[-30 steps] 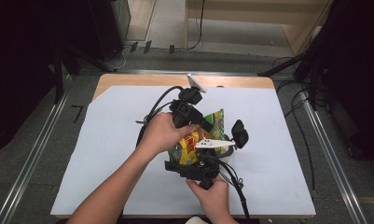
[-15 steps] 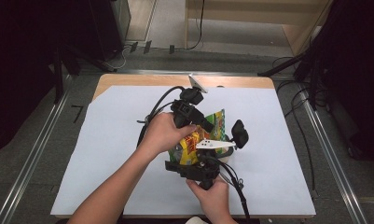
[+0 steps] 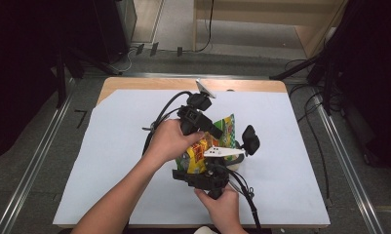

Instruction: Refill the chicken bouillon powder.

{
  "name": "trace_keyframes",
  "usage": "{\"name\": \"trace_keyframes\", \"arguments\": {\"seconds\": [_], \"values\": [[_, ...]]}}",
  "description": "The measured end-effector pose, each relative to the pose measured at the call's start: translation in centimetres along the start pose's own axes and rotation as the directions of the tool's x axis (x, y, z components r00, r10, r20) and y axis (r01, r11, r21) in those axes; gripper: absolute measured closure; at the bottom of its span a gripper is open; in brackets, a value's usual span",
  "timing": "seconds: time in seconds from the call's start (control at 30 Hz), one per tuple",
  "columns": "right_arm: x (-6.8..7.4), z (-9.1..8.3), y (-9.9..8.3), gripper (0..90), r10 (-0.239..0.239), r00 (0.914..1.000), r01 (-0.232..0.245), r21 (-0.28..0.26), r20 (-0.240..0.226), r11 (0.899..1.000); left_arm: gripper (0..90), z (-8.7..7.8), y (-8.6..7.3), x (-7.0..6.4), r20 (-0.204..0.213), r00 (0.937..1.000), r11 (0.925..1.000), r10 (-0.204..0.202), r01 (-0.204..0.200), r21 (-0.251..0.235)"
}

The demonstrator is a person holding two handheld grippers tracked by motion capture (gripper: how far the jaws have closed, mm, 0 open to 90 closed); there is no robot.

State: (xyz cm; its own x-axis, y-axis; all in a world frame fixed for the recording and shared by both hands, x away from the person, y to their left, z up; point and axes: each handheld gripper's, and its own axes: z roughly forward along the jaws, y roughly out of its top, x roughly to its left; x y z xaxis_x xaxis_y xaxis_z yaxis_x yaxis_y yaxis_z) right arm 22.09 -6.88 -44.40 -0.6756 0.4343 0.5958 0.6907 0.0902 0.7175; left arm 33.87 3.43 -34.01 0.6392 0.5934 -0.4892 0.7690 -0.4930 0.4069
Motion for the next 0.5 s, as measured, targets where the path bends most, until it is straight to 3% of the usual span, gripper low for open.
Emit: {"name": "trace_keyframes", "arguments": {"seconds": [0.5], "values": [[0.1, 0.9, -1.0, 68.0, -0.102, 0.9933, 0.101, 0.032, 0.053, 0.994, 84.3, -0.6, -1.9, 0.4, 0.013, 0.9993, 0.9986, 0.034, -0.033, -0.041]]}}
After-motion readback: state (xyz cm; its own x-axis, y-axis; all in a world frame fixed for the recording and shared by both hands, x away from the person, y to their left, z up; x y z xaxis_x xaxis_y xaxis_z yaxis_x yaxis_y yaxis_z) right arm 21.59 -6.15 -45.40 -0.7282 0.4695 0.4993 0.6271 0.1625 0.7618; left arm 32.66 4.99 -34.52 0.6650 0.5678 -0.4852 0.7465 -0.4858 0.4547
